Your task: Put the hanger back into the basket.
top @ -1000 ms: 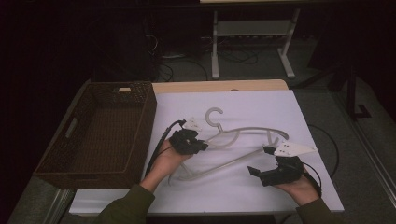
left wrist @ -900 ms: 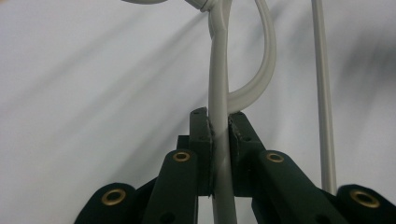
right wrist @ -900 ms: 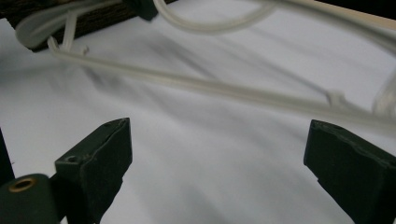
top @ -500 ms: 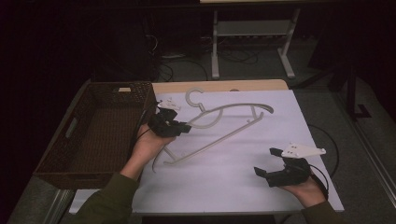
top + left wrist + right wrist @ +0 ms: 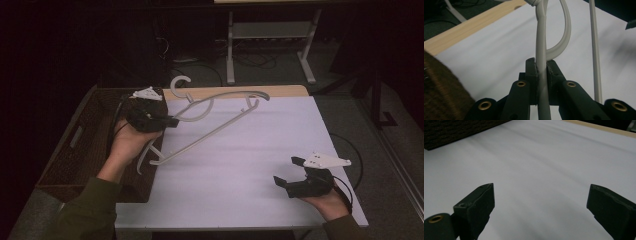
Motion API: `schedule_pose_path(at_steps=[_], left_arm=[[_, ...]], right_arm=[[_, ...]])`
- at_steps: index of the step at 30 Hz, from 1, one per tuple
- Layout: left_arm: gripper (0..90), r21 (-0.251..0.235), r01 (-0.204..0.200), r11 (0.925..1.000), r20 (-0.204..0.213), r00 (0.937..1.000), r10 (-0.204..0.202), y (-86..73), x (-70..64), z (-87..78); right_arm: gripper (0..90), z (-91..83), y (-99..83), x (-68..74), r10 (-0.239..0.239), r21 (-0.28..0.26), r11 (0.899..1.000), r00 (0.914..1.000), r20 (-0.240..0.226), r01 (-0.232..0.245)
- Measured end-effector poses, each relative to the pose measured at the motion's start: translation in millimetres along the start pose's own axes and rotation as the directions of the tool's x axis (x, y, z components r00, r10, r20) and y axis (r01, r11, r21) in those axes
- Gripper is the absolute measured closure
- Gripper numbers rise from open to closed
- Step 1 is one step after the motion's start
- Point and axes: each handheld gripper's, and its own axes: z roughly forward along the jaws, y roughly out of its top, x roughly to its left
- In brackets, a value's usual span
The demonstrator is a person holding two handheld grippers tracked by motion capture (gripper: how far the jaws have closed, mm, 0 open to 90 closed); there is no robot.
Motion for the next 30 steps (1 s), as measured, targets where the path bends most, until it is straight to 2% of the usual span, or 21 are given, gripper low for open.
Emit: schedule_pose_path(at_steps=[7,16,22,27,30], left_arm=[[82.8,-0.015,0.039,0.9991,-0.038,0.9985,-0.039,-7.3,24.7,-29.0],[82.8,-0.03,0.072,0.9969,-0.1,0.9921,-0.075,-23.9,56.8,-66.5],[82.8,-0.045,0.089,0.995,-0.157,0.983,-0.095,-39.0,79.2,-89.8],[82.7,-0.053,0.115,0.9919,-0.202,0.9716,-0.123,-53.9,96.9,-106.9],[82.7,-0.042,0.123,0.9915,-0.23,0.9645,-0.13,-64.2,106.3,-115.2]], right_arm=[[7.4,0.5,-0.4,-0.7,0.0,-0.003,1.0,1.0,0.005,0.0],[7.3,2.0,-0.8,-0.6,-0.004,0.003,1.0,0.9999,0.009,0.004],[7.2,2.9,-0.9,-0.5,-0.005,0.005,1.0,1.0,0.009,0.004],[7.2,3.2,-1.0,-1.0,-0.005,0.007,1.0,0.9999,0.01,0.005],[7.2,3.2,-1.0,-1.0,-0.005,0.007,1.0,0.9999,0.011,0.005]])
